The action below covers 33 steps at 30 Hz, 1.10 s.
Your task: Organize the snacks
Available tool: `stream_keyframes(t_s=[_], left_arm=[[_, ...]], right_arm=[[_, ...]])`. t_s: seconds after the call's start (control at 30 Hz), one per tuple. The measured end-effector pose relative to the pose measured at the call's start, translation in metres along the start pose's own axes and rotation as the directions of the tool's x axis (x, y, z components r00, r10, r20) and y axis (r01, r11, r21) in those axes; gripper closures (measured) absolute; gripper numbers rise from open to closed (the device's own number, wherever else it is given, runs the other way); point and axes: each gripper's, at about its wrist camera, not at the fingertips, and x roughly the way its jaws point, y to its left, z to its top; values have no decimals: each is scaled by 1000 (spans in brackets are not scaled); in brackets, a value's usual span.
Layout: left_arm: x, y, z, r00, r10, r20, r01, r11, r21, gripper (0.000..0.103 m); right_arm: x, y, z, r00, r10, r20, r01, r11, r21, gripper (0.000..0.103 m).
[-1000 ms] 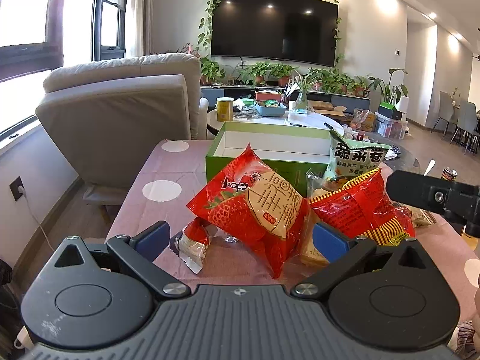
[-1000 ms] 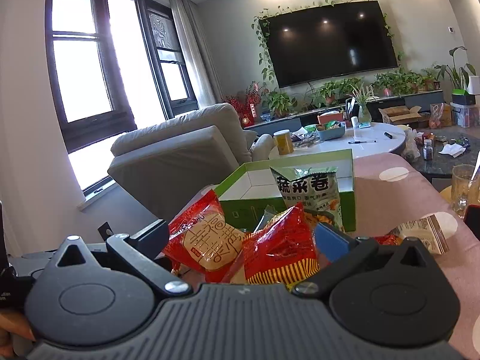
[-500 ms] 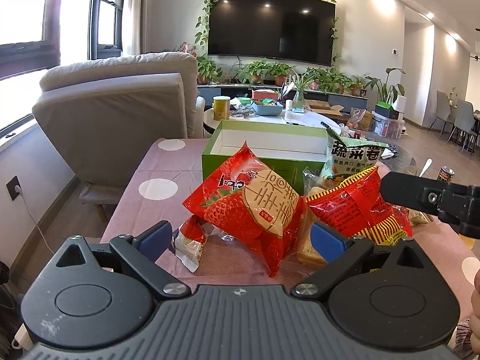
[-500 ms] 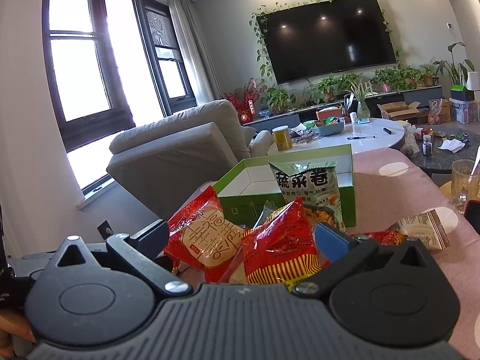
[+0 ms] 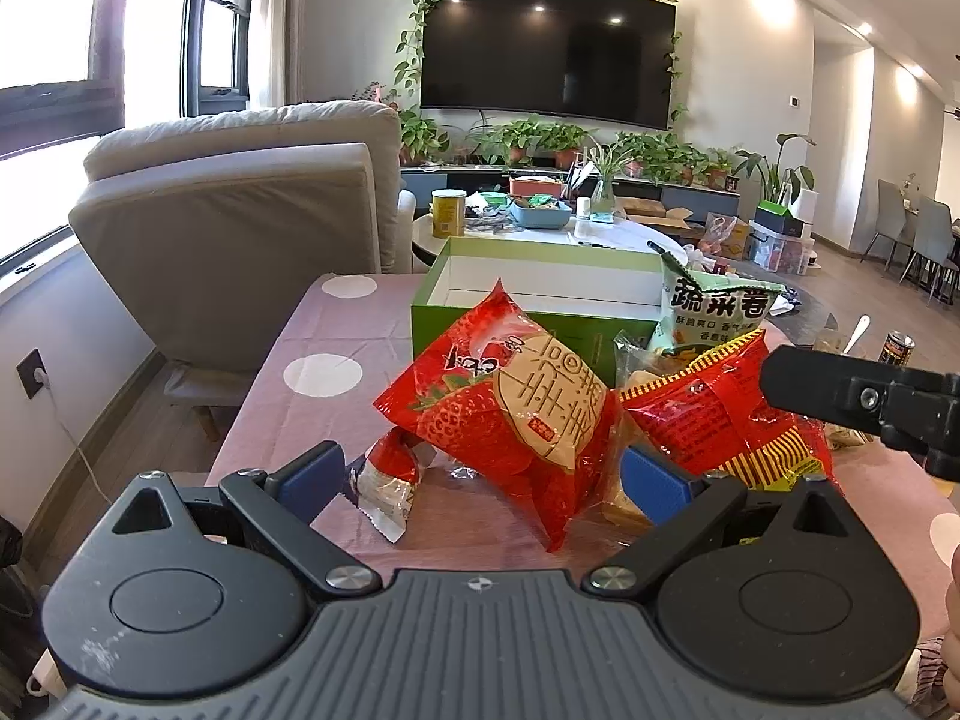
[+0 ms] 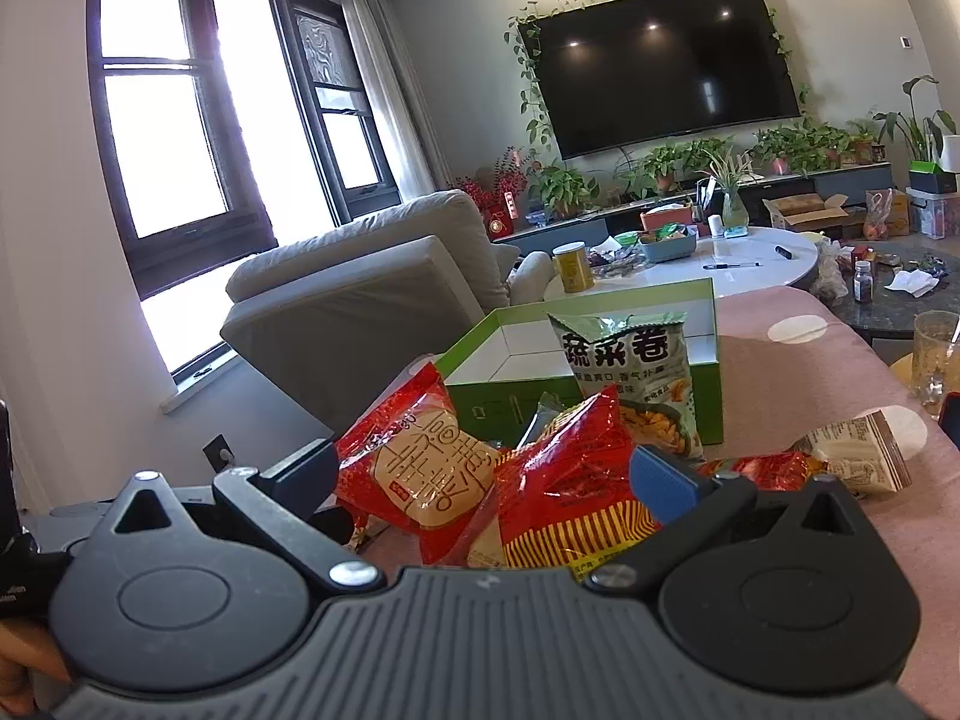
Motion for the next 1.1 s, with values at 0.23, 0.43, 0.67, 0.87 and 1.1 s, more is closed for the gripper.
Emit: stream_keyframes(t_s=[0.23, 0.43, 0.67, 0.87, 1.1], left_arm=[[3, 1, -1, 1000, 7, -6, -7, 1000, -2, 4], [3, 0, -1, 1000, 3, -8, -3, 1000, 7, 4], [4, 1, 0, 1000, 4, -11, -4, 1000, 6, 5], [6, 3, 0, 1000, 6, -17, -6, 1000, 4, 6], [9, 4, 0, 1000, 8, -27, -8, 1000, 5, 7]], right_arm=[[3, 1, 0, 1000, 23, -3, -23, 1000, -12, 3], [2, 2, -1, 999, 37, -5, -38, 999, -17, 3], [3, 6, 2, 998, 65, 3, -65, 997, -39, 3], [7, 8, 6, 997, 74, 0, -74, 996, -49, 3], [15, 6, 10, 998, 57, -7, -58, 997, -59, 3]])
